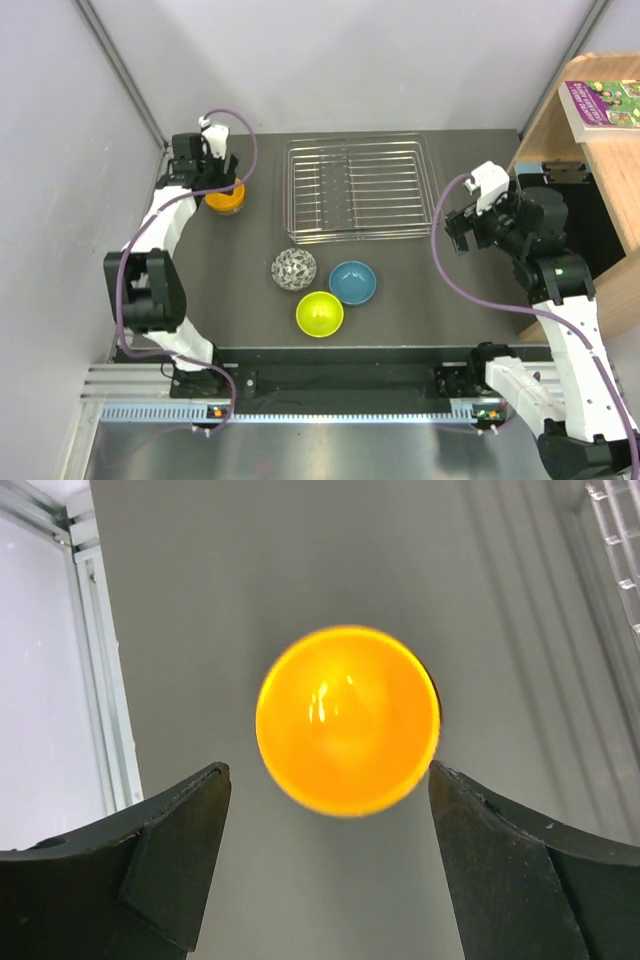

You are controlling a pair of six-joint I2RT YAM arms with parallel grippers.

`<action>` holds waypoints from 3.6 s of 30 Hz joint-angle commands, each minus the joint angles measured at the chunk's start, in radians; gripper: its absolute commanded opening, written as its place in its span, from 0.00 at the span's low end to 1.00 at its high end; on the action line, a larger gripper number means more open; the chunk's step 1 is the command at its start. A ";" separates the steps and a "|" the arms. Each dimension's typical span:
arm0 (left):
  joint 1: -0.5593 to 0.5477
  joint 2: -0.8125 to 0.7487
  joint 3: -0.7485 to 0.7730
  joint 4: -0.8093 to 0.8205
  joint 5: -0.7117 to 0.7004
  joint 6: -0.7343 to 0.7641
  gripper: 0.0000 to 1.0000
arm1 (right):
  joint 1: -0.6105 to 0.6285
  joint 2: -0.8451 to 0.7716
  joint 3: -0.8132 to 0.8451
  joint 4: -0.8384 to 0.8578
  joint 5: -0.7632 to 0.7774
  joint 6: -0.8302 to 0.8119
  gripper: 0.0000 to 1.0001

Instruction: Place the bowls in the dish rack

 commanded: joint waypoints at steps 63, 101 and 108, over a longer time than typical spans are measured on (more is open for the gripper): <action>0.097 0.370 0.361 -0.151 0.054 -0.002 0.00 | 0.045 0.098 0.091 0.008 -0.068 0.025 0.96; -0.197 -0.150 0.240 -0.162 0.502 0.015 0.00 | 0.209 0.922 0.699 0.168 -0.971 0.455 1.00; -0.329 -0.117 0.286 -0.148 0.515 0.019 0.00 | 0.186 0.989 0.646 0.395 -1.031 0.623 1.00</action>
